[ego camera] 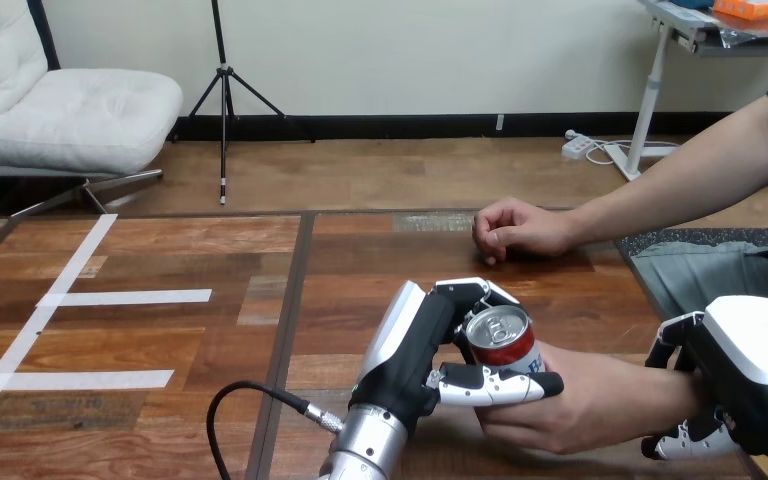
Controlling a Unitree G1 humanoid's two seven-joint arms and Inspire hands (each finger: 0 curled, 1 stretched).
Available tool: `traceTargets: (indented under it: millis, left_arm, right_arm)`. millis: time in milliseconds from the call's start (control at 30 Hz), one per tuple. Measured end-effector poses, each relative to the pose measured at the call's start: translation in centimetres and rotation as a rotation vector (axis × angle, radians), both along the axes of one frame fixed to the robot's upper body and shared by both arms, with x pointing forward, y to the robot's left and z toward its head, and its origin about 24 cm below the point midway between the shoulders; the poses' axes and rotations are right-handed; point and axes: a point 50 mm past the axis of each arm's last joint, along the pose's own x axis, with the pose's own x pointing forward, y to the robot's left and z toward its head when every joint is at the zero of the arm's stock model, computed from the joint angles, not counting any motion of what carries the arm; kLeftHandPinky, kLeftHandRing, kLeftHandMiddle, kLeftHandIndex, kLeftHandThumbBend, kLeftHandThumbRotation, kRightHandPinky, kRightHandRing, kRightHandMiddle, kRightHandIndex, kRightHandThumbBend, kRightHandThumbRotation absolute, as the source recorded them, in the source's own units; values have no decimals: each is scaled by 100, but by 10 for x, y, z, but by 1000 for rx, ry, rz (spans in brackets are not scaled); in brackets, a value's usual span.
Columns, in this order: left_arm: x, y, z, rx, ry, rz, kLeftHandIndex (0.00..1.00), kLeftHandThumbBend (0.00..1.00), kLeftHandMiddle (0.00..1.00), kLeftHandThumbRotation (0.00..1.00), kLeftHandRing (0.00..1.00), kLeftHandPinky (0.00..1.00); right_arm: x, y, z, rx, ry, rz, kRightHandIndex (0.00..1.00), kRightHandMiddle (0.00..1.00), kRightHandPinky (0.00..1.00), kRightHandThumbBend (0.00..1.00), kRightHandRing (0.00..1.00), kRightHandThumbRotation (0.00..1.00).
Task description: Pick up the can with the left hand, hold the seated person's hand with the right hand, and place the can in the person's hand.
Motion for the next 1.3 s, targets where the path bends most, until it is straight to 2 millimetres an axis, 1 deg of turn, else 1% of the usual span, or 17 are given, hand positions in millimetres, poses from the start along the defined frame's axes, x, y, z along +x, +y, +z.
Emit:
traceTargets:
  millis: [400, 767, 1033, 1233, 1300]
  left_arm:
    - [0, -1, 5, -8, -7, -17, 48, 55, 45, 0, 39, 32]
    - [-4, 0, 5, -9, -4, -22, 48, 55, 45, 0, 39, 32]
    - [-9, 1, 3, -15, 9, -21, 48, 55, 45, 0, 39, 32]
    - [-11, 1, 1, -26, 22, -20, 50, 57, 48, 0, 42, 34]
    - [-12, 1, 1, -26, 25, -21, 53, 59, 52, 0, 47, 38]
  right_arm:
    - [0, 0, 1, -3, -3, -2, 51, 49, 35, 80, 43, 0]
    - [0, -1, 1, -1, -3, -1, 51, 50, 36, 77, 44, 0]
    - [0, -1, 0, 1, -1, 1, 51, 51, 37, 77, 45, 0]
    - [-1, -1, 0, 1, 0, 1, 51, 51, 37, 79, 46, 0]
    - [-1, -1, 0, 1, 1, 2, 51, 51, 37, 79, 45, 0]
